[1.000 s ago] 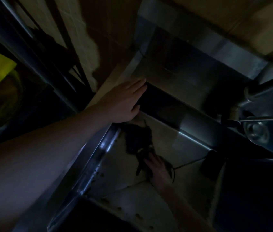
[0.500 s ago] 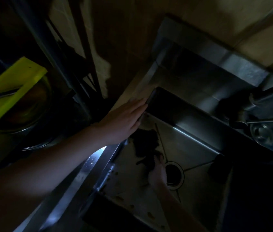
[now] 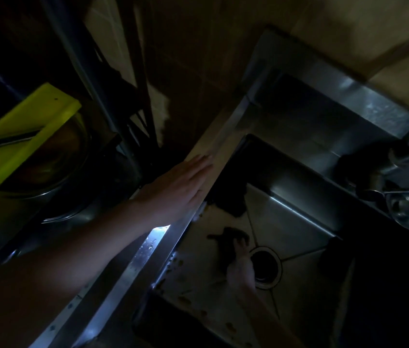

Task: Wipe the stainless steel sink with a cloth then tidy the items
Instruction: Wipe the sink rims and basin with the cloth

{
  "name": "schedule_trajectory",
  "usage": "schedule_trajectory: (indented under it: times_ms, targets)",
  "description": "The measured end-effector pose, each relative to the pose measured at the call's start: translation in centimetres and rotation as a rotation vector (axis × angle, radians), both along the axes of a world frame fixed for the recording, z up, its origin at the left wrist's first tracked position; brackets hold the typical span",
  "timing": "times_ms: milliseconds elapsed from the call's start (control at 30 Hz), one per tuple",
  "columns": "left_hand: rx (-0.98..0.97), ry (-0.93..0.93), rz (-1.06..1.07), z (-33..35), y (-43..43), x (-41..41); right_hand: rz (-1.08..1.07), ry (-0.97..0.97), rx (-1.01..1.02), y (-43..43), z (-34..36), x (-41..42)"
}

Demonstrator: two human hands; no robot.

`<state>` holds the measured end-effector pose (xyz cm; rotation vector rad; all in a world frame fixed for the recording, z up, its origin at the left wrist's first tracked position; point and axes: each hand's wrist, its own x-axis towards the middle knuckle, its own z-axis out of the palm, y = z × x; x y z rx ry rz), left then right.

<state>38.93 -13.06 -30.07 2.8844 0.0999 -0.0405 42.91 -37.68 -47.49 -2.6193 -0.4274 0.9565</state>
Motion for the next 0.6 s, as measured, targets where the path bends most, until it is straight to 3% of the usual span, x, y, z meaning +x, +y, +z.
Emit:
schedule_trajectory:
  times_ms: [133,200,367,600]
  targets:
    - [0.022,-0.035,-0.012,-0.1,0.2,-0.1,0.169,0.073,0.112,2.3,-0.3,-2.7]
    - [0.087,-0.039,-0.052,-0.3,0.3,-0.2,0.089,0.050,0.137,4.5,-0.7,-1.2]
    - [-0.044,-0.014,0.011,-0.4,0.4,-0.9,-0.079,-0.036,0.102,8.6,-0.9,3.5]
    - [-0.138,0.053,0.092,-1.2,-0.2,-3.0,0.228,-0.076,0.097,9.0,-1.8,3.2]
